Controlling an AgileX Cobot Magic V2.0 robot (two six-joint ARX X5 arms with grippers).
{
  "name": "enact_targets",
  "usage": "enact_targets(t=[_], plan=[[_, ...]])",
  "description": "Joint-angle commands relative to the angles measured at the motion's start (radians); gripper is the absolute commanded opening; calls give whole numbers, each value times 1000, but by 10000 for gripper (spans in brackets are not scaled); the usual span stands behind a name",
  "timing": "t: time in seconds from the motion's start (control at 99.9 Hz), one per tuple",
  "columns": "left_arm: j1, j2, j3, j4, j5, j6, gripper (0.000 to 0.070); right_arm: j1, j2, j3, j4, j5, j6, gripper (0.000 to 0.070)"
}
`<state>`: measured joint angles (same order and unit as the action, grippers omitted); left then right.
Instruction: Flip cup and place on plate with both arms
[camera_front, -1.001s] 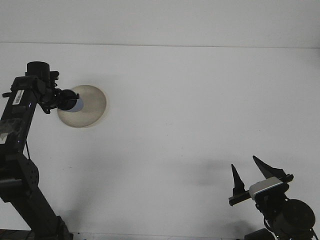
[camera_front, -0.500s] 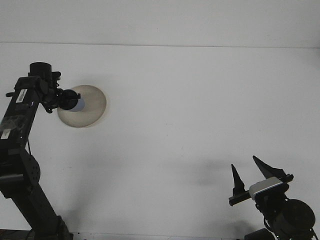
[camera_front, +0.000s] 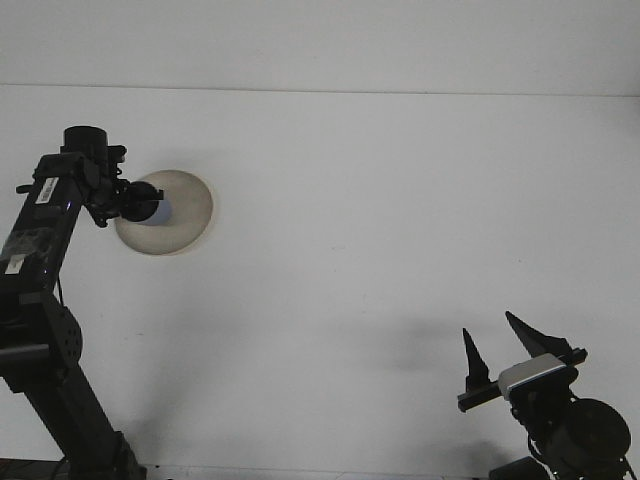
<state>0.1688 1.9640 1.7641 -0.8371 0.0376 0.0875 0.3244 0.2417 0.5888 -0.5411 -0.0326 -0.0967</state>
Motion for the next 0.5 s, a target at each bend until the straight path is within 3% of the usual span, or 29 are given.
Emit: enact_targets(t=[0.0,0.14,0.19,0.29,0.33,0.39,0.49], plan=[[1,40,23,-1,-1,10,15,1,1,5,6,0,14,466],[1,63,23,-2,-1,10,36,1,1,5,6,0,14,466],[1,63,23,10,-1,10,122,1,1,5,6,0,14,466],[1,62,27,33,-1,10,389,1,1,5,6,0,14,466],[1,62,32,37,-1,10,463,1,1,5,6,0,14,466],[1,62,44,40,1,10,509,1,1,5,6,0,14,466],[1,61,93,30,28,10,508,1,1,5,6,0,14,466]])
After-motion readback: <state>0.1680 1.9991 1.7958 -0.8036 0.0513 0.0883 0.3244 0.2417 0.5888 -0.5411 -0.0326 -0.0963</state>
